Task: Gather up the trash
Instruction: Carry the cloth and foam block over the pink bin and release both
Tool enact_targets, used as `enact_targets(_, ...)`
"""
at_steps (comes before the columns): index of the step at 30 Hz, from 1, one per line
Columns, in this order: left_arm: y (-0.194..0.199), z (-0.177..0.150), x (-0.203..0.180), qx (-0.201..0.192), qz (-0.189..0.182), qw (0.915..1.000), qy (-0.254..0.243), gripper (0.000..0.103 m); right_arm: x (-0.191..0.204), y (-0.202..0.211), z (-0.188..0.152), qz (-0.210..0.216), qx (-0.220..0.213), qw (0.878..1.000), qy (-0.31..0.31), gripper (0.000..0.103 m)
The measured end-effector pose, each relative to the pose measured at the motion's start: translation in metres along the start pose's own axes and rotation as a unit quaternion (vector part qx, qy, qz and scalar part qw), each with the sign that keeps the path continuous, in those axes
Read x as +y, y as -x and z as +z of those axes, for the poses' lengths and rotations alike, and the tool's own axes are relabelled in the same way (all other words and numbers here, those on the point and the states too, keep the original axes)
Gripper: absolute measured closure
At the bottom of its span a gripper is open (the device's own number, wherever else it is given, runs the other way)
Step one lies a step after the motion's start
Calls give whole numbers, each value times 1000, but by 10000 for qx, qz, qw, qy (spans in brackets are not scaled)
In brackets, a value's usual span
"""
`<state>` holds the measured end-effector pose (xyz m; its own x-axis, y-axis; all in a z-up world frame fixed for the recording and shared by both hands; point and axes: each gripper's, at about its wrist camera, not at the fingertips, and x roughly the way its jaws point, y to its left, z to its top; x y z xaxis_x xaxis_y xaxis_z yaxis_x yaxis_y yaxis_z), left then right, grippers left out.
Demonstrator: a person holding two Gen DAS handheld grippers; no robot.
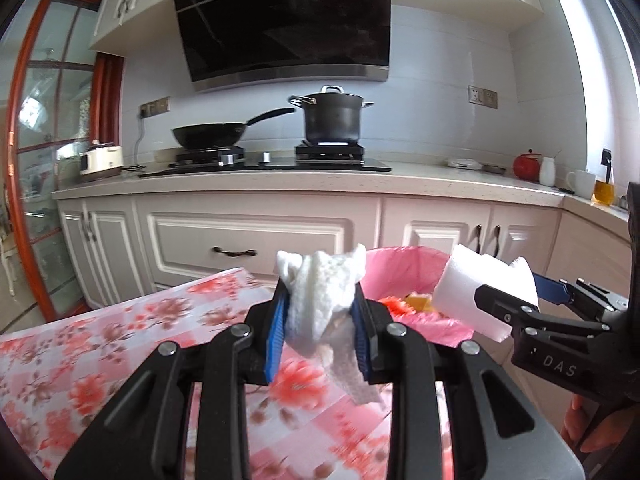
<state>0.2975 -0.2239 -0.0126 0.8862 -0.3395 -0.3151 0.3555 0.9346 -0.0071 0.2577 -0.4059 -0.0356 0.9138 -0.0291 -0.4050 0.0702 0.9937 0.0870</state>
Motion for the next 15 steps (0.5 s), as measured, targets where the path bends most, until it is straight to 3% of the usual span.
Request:
enact_targets(8,-65,26,-20,95,-463,9988,86,75,-51,-36,21,-291,22,9996,-58,39)
enact_targets(15,-136,41,-30,317,-790,9956,391,75,-74,-85,39,-171,241,9994,-191,39)
